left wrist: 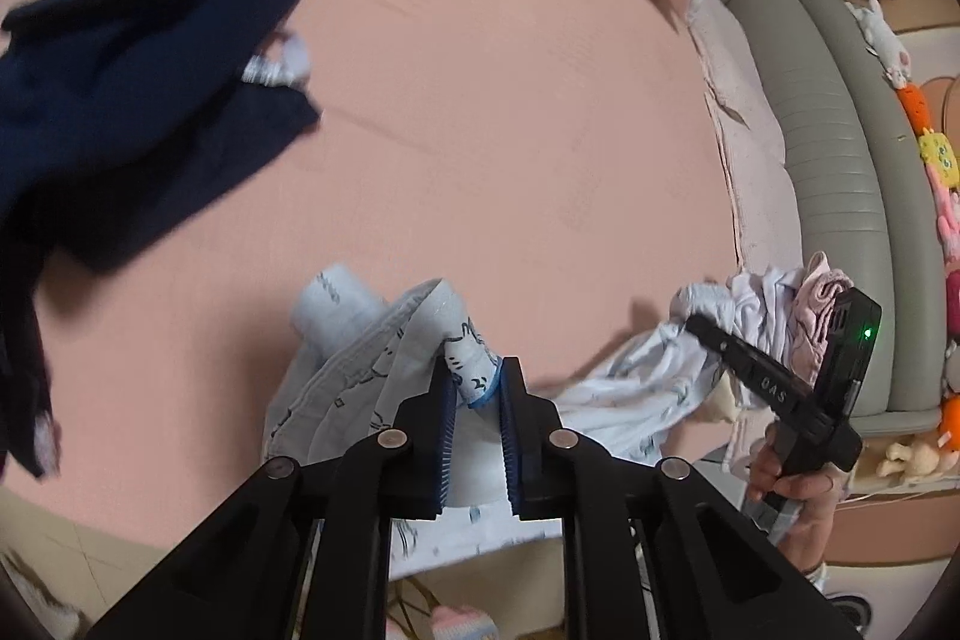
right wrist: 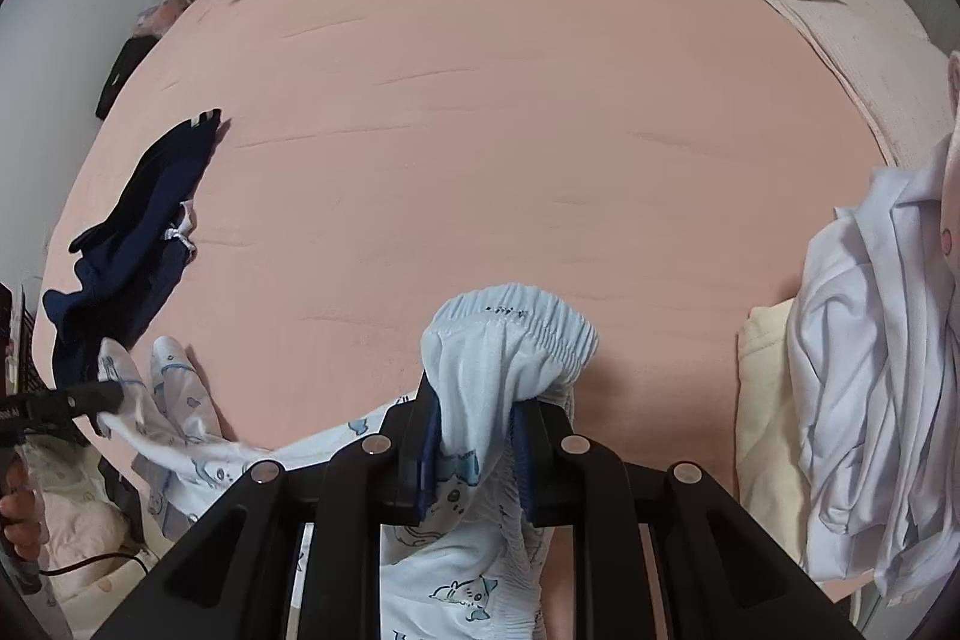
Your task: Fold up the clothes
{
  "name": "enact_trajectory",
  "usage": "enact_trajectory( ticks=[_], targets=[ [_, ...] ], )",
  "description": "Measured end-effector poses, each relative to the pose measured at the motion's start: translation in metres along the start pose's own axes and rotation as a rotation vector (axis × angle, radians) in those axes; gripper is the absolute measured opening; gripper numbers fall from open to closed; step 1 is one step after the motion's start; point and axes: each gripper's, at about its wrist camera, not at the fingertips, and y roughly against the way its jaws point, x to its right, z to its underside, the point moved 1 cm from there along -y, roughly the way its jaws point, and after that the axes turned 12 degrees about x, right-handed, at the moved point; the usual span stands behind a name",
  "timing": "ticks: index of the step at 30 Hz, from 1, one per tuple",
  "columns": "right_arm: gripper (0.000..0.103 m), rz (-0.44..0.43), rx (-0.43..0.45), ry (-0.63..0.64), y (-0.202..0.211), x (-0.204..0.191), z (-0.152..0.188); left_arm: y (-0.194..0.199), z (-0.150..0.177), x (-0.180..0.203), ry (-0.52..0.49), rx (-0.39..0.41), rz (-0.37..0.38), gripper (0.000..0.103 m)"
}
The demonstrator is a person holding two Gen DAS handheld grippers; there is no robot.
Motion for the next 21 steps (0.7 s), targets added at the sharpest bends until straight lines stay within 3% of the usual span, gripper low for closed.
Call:
enact_trajectory(
  ticks=[12, 21],
  targets=[
    [0.019, 0.016, -0.021, -0.055, -0.009, 0.007, -0.013, 0.007, -0.040, 0.002, -0.050, 0.046, -0.036, 0.012],
    [0.019, 0.019, -0.062, -0.169, -0.020, 0.028, -0.027, -0.005, -0.060, 0.025, -0.146, 0.110, -0.122, 0.012]
  ],
)
